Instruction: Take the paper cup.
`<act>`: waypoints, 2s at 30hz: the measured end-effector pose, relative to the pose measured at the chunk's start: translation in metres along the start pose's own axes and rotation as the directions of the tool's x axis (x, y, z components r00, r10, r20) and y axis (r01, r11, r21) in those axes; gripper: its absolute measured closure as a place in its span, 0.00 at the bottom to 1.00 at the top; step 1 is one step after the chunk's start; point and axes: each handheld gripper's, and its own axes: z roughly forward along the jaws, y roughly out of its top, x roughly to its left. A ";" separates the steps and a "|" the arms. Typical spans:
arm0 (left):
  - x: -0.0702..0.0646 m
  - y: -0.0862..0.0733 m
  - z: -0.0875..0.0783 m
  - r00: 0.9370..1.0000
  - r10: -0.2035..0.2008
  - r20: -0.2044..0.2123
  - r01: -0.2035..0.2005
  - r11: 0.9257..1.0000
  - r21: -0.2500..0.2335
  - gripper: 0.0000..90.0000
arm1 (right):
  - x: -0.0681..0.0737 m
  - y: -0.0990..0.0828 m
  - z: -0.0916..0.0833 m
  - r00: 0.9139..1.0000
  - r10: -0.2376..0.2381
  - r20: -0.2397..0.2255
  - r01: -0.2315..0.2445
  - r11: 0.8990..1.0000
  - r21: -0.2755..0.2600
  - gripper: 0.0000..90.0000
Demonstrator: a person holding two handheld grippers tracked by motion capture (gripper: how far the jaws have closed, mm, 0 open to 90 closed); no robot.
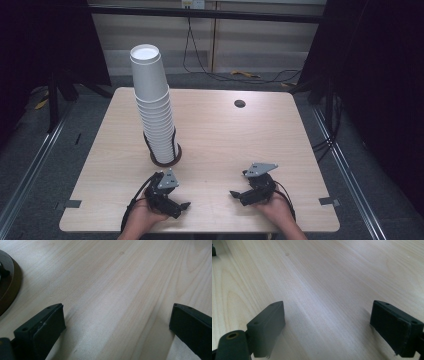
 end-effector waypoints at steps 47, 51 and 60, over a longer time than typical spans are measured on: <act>0.095 0.097 -0.192 0.993 -0.100 -0.064 0.090 0.985 -0.150 0.18 | 0.007 0.200 -0.028 0.993 -0.026 -0.116 -0.007 0.962 -0.274 0.14; 0.100 0.107 -0.200 0.992 -0.104 -0.068 0.091 0.982 -0.166 0.18 | 0.012 0.220 -0.028 0.991 -0.049 -0.121 0.012 0.959 -0.285 0.14; 0.117 0.126 -0.217 0.988 -0.140 -0.064 0.120 0.962 -0.244 0.18 | 0.015 0.254 -0.029 0.990 -0.035 -0.139 -0.015 0.940 -0.340 0.14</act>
